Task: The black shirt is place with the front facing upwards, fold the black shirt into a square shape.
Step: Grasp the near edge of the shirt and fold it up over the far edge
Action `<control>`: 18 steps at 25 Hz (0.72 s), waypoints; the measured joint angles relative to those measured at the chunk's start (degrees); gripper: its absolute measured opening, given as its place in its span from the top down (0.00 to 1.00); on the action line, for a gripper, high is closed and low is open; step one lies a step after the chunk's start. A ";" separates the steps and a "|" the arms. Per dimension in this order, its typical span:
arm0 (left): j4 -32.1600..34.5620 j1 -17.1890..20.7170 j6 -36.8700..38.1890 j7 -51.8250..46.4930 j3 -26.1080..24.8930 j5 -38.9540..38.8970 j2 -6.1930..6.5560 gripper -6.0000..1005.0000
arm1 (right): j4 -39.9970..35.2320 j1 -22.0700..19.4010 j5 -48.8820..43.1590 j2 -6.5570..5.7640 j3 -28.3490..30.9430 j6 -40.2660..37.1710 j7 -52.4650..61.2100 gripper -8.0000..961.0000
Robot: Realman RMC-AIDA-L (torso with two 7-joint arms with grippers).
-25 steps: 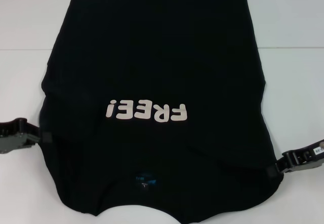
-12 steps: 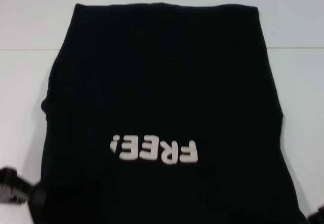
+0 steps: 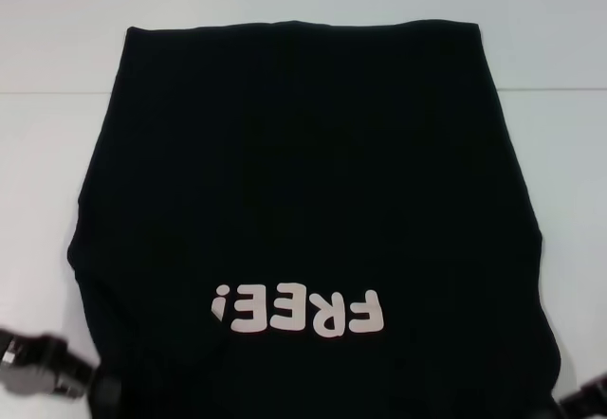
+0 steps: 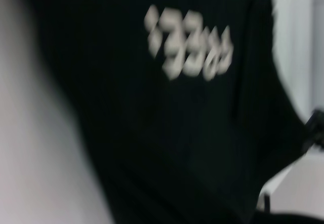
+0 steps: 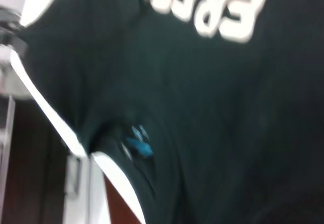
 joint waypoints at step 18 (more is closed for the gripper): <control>-5.46 2.93 -33.82 9.47 -21.13 -27.90 -4.27 0.97 | 16.68 -3.00 30.47 -1.35 22.19 27.90 -5.36 0.97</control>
